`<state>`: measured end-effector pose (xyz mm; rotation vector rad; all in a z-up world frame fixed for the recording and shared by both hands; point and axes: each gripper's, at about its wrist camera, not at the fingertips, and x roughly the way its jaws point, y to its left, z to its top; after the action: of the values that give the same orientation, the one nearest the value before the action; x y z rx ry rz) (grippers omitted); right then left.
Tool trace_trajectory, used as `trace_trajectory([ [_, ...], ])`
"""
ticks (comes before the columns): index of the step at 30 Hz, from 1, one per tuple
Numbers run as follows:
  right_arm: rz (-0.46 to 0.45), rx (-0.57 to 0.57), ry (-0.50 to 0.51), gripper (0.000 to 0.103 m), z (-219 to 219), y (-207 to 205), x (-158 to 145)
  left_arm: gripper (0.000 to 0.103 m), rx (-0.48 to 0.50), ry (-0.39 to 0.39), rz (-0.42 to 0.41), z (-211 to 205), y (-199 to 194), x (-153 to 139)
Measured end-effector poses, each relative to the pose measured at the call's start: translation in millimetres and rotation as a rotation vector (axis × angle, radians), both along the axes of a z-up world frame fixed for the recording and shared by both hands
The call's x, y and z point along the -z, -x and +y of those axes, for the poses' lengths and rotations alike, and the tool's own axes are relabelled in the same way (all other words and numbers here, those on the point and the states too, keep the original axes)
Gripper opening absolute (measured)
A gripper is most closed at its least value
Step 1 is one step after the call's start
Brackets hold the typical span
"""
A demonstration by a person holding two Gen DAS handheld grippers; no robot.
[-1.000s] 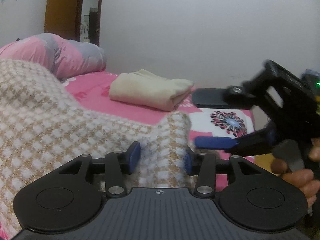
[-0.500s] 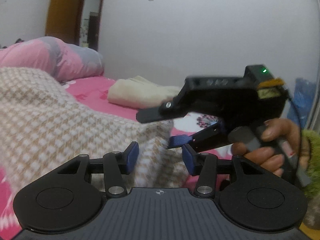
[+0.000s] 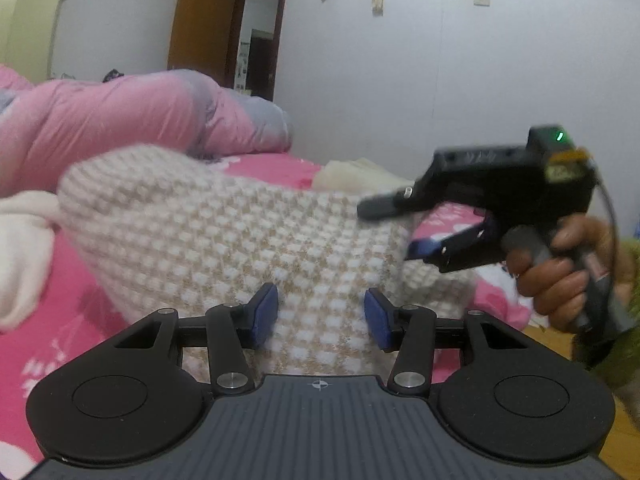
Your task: Fold clothes
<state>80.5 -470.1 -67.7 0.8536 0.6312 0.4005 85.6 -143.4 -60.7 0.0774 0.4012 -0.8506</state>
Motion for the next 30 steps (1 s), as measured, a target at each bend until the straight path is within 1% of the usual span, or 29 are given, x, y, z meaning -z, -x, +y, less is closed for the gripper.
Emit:
trace_trajectory([
  [1, 0.003, -0.010, 0.003, 0.059, 2, -2, -1, 0.048, 0.008, 0.005, -0.005, -4, 0, 3],
  [3, 0.003, -0.035, 0.028, 0.066, 8, -7, -4, 0.048, 0.041, 0.022, 0.013, -10, 0, 4],
  [4, 0.001, -0.049, 0.045, 0.067, 12, -10, -5, 0.048, 0.065, 0.026, 0.029, -15, -2, 5],
  [8, 0.002, -0.098, 0.062, 0.067, 23, -29, -3, 0.048, 0.121, -0.044, -0.015, -32, 16, 12],
  [10, 0.002, -0.108, 0.067, 0.061, 28, -37, 0, 0.049, 0.126, -0.064, -0.031, -35, 18, 14],
  [11, 0.002, -0.112, 0.069, 0.055, 31, -40, 1, 0.049, 0.123, -0.064, -0.031, -36, 19, 13],
  [12, -0.006, -0.104, 0.085, 0.043, 33, -39, 0, 0.049, 0.118, -0.057, -0.025, -35, 19, 12],
  [13, -0.018, -0.091, 0.108, 0.037, 34, -37, -3, 0.048, 0.112, -0.048, -0.015, -34, 19, 10],
  [14, -0.030, -0.077, 0.131, 0.021, 35, -35, -5, 0.048, 0.105, -0.027, -0.003, -29, 20, 5],
  [15, -0.046, -0.061, 0.134, 0.016, 34, -31, -8, 0.048, 0.097, -0.007, 0.010, -25, 22, 0],
  [17, -0.071, -0.033, 0.082, 0.015, 23, -21, -9, 0.048, 0.055, 0.079, 0.013, -2, 27, -16],
  [18, -0.079, -0.020, 0.073, 0.014, 19, -16, -9, 0.049, 0.034, 0.122, 0.014, 10, 30, -24],
  [19, -0.087, -0.009, 0.076, 0.014, 16, -11, -9, 0.050, -0.013, 0.165, -0.007, 21, 30, -29],
  [21, -0.104, 0.009, 0.074, 0.014, 12, 0, -8, 0.054, -0.121, 0.193, -0.057, 33, 23, -37],
  [23, -0.131, 0.029, 0.072, 0.013, 10, 11, -10, 0.055, -0.208, 0.124, -0.077, 29, 4, -31],
  [25, -0.176, 0.051, 0.088, 0.013, 9, 25, -15, 0.053, -0.260, 0.040, -0.071, 18, -20, -19],
  [26, -0.199, 0.059, 0.104, 0.013, 9, 33, -19, 0.054, -0.267, 0.018, -0.076, 11, -28, -15],
  [28, -0.231, 0.077, 0.133, 0.013, 6, 47, -22, 0.054, -0.256, 0.030, -0.119, 3, -26, -16],
  [30, -0.238, 0.105, 0.158, 0.013, 1, 59, -20, 0.054, -0.227, 0.018, -0.174, -16, -21, -22],
])
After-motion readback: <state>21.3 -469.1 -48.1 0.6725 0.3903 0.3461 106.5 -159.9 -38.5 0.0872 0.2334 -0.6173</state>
